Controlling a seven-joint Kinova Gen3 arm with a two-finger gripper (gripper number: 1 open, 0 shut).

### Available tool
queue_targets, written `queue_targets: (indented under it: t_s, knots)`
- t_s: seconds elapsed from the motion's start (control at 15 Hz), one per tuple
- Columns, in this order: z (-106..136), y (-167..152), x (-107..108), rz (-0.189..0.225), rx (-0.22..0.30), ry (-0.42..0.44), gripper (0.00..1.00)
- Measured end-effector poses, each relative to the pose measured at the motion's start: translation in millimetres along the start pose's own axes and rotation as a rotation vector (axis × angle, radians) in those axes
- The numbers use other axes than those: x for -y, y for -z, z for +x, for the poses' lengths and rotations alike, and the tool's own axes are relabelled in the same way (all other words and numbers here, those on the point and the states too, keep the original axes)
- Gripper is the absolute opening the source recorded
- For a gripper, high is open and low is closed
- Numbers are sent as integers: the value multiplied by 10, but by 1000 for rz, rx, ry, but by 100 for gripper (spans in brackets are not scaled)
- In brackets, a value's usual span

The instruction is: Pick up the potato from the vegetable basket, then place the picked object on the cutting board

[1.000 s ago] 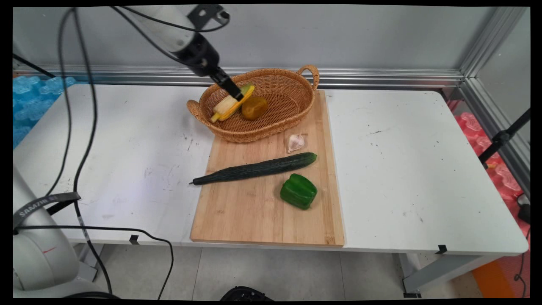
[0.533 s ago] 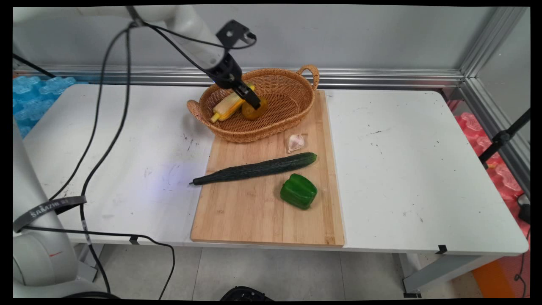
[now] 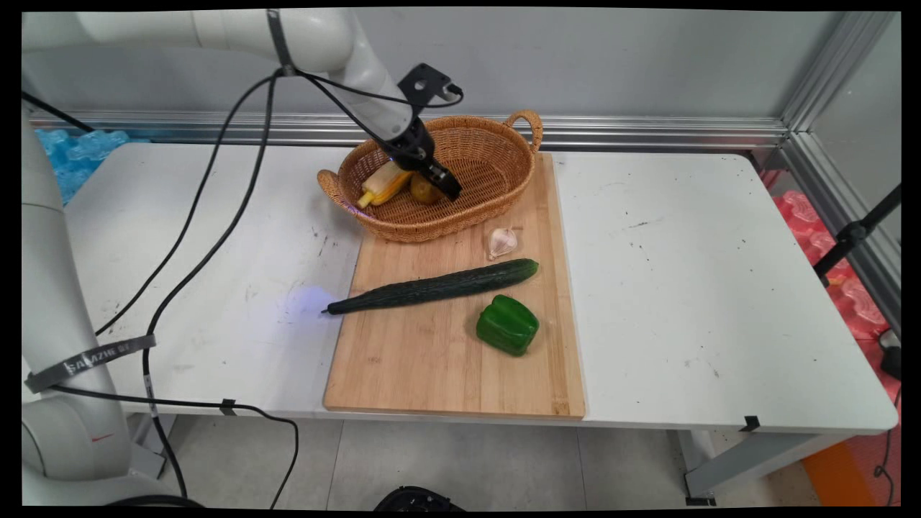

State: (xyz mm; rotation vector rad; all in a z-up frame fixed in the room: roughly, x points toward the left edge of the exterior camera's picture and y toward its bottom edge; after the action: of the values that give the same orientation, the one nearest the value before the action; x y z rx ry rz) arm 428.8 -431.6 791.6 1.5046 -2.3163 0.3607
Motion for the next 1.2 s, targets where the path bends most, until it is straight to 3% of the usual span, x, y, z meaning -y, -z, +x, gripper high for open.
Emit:
queue_targets:
  t_s: [0.07,0.13,0.67,0.93,1.2]
  knots:
    - [10,-36,-8,0,3,-1,100]
    - [18,-63,-14,0,6,-2,0]
    - [93,88,-12,-9,8,-36,0]
    - [153,475,-20,-24,-3,-90,0]
    - [153,952,-93,-76,-13,-241,0]
